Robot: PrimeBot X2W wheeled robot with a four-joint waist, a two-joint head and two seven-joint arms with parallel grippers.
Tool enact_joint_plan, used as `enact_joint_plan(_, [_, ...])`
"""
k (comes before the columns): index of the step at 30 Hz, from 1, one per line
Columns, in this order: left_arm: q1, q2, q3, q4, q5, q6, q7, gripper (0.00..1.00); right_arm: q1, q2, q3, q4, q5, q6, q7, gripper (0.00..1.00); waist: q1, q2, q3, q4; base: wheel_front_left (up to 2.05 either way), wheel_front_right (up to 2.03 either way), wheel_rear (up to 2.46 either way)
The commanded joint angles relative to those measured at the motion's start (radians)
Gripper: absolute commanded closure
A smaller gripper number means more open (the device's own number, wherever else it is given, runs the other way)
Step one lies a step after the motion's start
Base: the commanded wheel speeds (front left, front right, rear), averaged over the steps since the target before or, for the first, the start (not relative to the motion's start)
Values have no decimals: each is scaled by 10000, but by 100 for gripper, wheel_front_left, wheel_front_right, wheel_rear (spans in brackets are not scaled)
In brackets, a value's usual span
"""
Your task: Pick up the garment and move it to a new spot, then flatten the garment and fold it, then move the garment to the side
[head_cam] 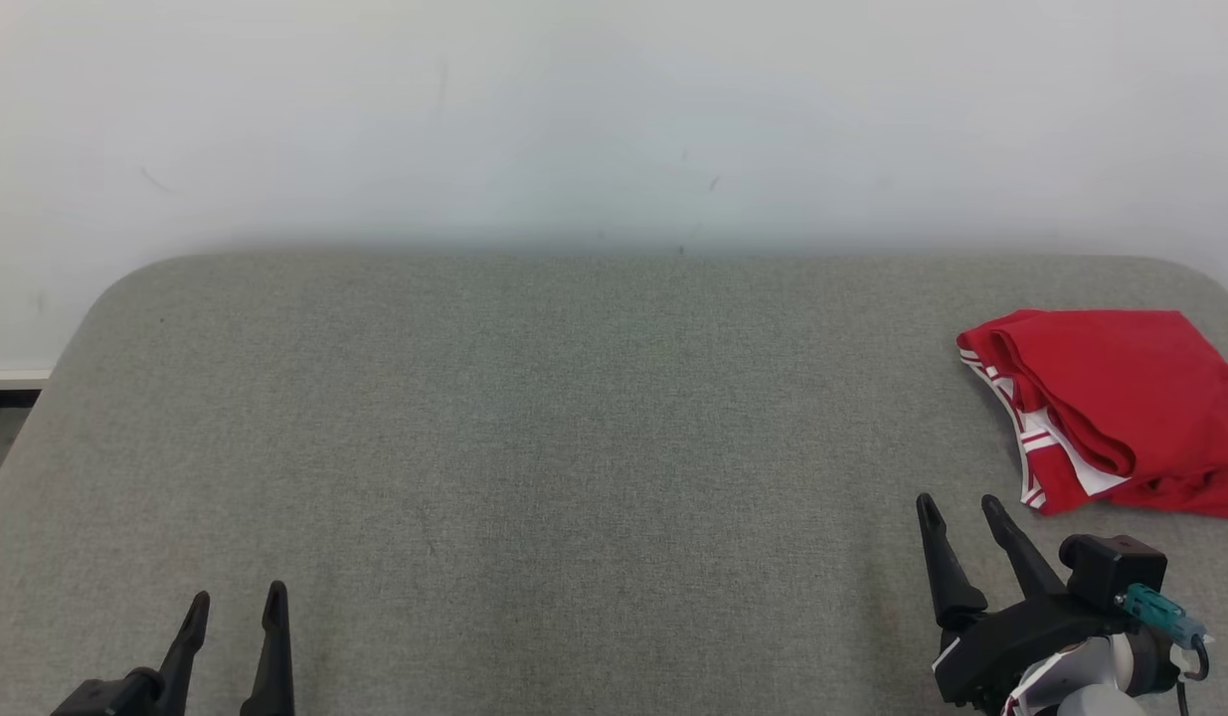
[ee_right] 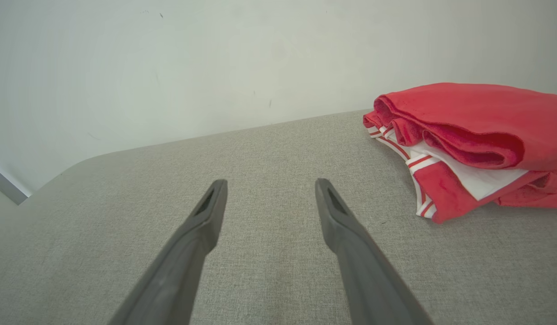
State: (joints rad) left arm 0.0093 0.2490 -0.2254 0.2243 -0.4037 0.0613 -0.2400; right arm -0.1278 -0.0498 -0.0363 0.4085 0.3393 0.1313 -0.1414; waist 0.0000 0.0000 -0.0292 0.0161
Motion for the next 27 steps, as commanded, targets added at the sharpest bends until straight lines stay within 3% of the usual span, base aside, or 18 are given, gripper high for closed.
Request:
enact_joint_plan(1, [-20,74,15,-5,-19,-50,-70,0,-13,-29,12,-36,52,-9,-55,0,0,0,18,-2,0,0,0])
enact_joint_plan(27, [-100,138,-85,-173,-80,178,-114,0,-148,-28,244,-17,213,-10,-43,0,0,0,170,-57,0,0,0])
